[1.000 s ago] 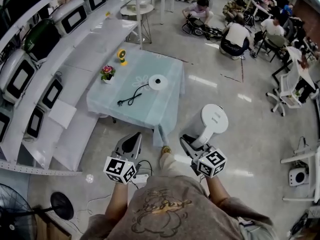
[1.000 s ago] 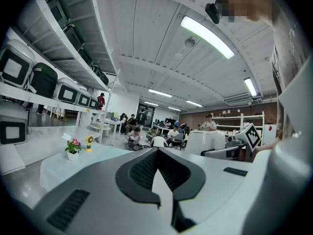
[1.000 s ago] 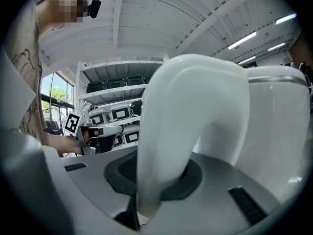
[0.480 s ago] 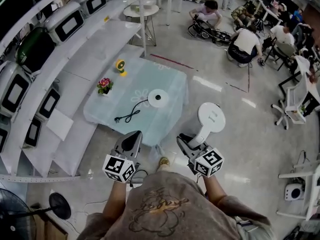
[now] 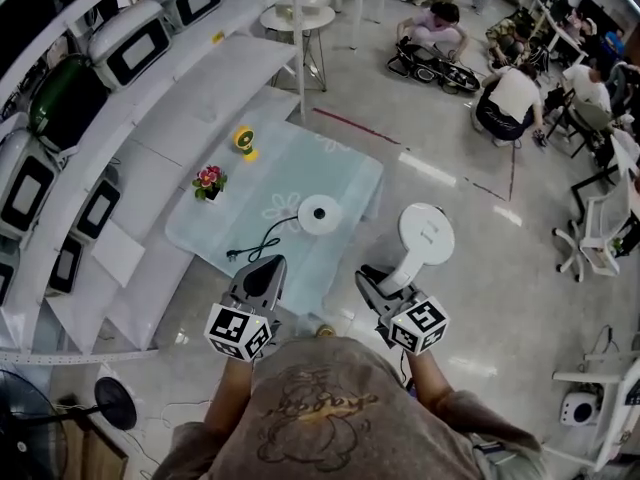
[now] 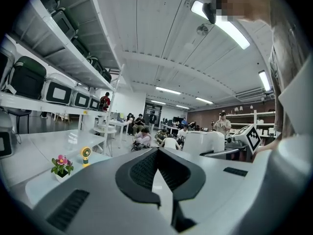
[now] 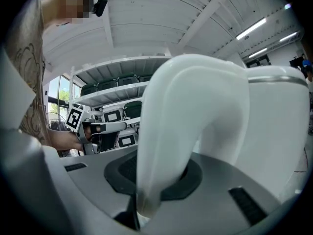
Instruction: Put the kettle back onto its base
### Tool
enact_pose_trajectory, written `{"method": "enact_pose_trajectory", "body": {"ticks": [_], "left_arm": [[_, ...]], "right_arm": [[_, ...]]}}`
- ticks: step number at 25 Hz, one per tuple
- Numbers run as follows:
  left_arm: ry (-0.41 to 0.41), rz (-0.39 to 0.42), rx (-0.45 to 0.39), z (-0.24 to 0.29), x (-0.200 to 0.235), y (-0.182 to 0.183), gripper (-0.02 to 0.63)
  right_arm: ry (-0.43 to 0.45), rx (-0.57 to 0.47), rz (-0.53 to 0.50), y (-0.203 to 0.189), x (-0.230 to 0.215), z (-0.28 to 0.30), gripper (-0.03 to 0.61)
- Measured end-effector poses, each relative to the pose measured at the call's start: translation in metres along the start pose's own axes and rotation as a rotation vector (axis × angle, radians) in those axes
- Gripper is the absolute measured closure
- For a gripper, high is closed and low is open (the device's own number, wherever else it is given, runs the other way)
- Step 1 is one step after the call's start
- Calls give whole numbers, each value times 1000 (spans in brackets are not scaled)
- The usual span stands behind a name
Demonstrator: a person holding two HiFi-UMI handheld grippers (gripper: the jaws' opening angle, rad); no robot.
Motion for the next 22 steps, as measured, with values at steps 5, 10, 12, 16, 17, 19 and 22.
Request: {"method": "enact_pose_trajectory", "body": {"ticks": [5, 10, 12, 16, 17, 19, 22], "left_arm": [[-3, -1, 10, 19, 14, 2, 592], [-31, 2, 11, 31, 30, 7, 592], [-47, 2, 10, 35, 37, 9, 592], [-69, 12, 13, 39, 49, 12, 592], [-72, 17, 15, 40, 51, 12, 592], [-77, 19, 16, 42, 55, 12, 592], [-83, 11, 15, 44, 62, 10, 592]], "right_arm": [[7, 1, 7, 6, -12, 17, 511], [-9, -3, -10, 13, -17, 34, 511], [-19, -7, -14, 15, -19, 42, 511], [-26, -9, -18, 19, -19, 59, 511], [-25, -7, -20, 20, -19, 63, 511], [-24, -3, -26, 20, -20, 70, 511], [-19, -4, -30, 21, -22, 85, 511]]}}
Point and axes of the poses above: the fingertips, and each gripper's own axes: z forward along the fingers, x to its left, y out of its top, the point moved 1 cm from there along -z, backward along the fingers, and after that the axes turned 4 degrees about -y, right-handed, at the moved point
